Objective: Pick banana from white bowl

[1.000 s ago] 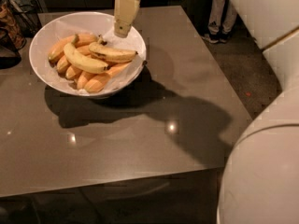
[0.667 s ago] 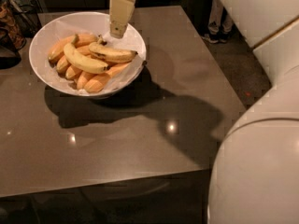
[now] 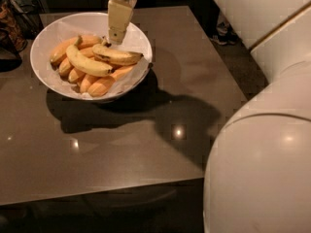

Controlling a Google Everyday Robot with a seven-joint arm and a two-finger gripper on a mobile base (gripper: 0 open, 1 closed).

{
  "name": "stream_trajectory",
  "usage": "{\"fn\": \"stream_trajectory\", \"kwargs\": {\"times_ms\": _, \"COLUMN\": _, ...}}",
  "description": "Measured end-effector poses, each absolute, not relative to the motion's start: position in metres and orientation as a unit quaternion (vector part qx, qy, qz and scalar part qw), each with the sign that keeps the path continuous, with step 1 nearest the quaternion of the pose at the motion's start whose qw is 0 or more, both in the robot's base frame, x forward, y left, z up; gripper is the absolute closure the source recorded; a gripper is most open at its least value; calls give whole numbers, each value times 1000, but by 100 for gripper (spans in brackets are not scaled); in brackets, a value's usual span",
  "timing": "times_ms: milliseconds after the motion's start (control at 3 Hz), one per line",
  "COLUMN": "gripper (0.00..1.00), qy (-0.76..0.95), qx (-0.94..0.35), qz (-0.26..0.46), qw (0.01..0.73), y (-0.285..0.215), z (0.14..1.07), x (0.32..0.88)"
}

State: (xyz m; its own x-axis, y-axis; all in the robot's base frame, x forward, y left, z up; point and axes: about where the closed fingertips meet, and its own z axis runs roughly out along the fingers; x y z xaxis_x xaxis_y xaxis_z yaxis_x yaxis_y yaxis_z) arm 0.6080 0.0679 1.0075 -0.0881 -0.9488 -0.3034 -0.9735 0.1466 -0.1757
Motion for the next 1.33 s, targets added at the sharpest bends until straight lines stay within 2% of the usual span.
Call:
{"fn": "stream_trajectory", "kwargs": {"times_ms": 667, "gripper": 49, "qy": 741, "qx": -649, "qz": 51, "qw": 162, "y": 73, "z": 996, "x": 612}}
{"fn": "stream_trajectory", "kwargs": {"times_ms": 1333, "gripper": 49, "qy": 747, "qx": -646, "qz": 58, "qw": 146, "y": 77, "z": 982, "x": 618}}
